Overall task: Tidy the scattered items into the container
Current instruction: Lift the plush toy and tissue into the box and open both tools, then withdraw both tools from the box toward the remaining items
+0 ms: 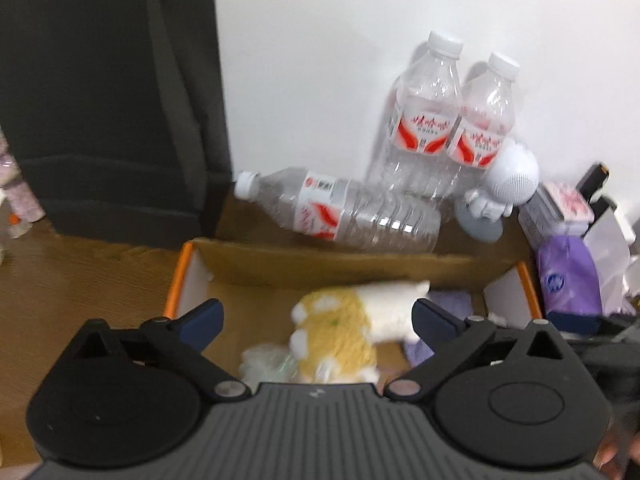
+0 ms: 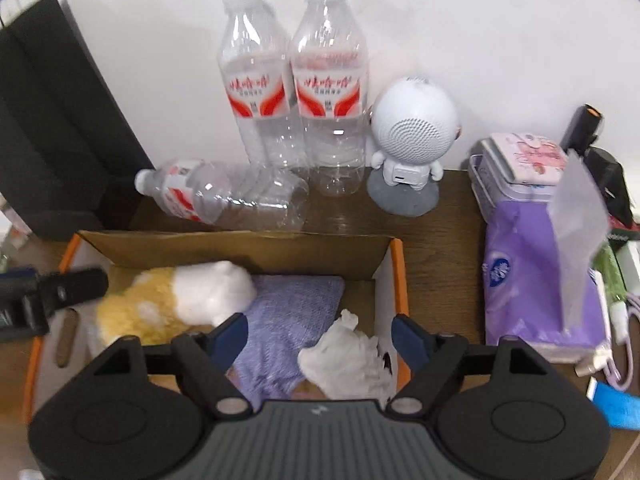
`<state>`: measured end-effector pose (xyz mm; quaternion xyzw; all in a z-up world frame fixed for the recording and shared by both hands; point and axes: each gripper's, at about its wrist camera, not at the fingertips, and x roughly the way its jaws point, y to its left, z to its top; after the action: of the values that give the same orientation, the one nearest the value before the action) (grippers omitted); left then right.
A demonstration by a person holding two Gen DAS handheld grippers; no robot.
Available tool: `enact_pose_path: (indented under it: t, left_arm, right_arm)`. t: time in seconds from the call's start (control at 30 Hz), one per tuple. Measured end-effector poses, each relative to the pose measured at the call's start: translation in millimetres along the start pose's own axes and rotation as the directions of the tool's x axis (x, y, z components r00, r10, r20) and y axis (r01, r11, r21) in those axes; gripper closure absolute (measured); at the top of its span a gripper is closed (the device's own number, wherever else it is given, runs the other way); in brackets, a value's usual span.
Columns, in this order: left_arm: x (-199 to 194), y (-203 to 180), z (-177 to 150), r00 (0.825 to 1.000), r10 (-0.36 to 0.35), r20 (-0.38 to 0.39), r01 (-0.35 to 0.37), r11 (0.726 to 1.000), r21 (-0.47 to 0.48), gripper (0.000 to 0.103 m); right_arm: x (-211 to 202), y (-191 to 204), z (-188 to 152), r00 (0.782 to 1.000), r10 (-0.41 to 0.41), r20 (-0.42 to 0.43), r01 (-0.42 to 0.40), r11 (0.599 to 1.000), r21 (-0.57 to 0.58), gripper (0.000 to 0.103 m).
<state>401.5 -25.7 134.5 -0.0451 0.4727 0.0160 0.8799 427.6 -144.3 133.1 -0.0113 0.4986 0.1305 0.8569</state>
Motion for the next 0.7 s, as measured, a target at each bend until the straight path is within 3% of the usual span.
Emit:
enact_pose_path:
  t: [0.07, 0.13, 0.3, 0.47, 0.7]
  left_arm:
    - [-10.1, 1.0, -5.4, 0.999, 0.028, -0.043, -0.027, 0.999, 0.023, 0.000]
    - [-20.9, 2.6, -13.6, 0.996, 0.065, -0.060, -0.062, 0.997, 0.049, 0.000]
    - [-59.5, 14.0, -35.2, 0.992, 0.085, -0.091, -0.081, 0.995, 0.050, 0.000]
    - [-95.9, 8.3, -58.2, 0.991, 0.101, -0.089, -0.094, 0.992, 0.084, 0.000]
    - [-154.9, 3.0, -78.1, 0.997, 0.074, 0.021, -0.076, 0.995, 0.069, 0.000]
  right_arm:
    - [-14.9, 2.1, -1.8, 1.000, 0.008, -0.012, -0.007, 1.000, 0.016, 0.024]
    - [-27.5, 5.9, -6.9, 0.998, -0.004, -0.057, 0.005, 1.000, 0.018, 0.015]
    - [-55.0, 8.9, -28.0, 0.989, -0.003, -0.149, 0.010, 0.999, 0.047, 0.015]
    - [-93.8, 17.4, -49.8, 0.991, 0.016, -0.134, -0.008, 0.998, 0.061, 0.015]
    - [-148.9, 33.8, -67.9, 0.998, 0.008, -0.056, -0.006, 1.000, 0.029, 0.014]
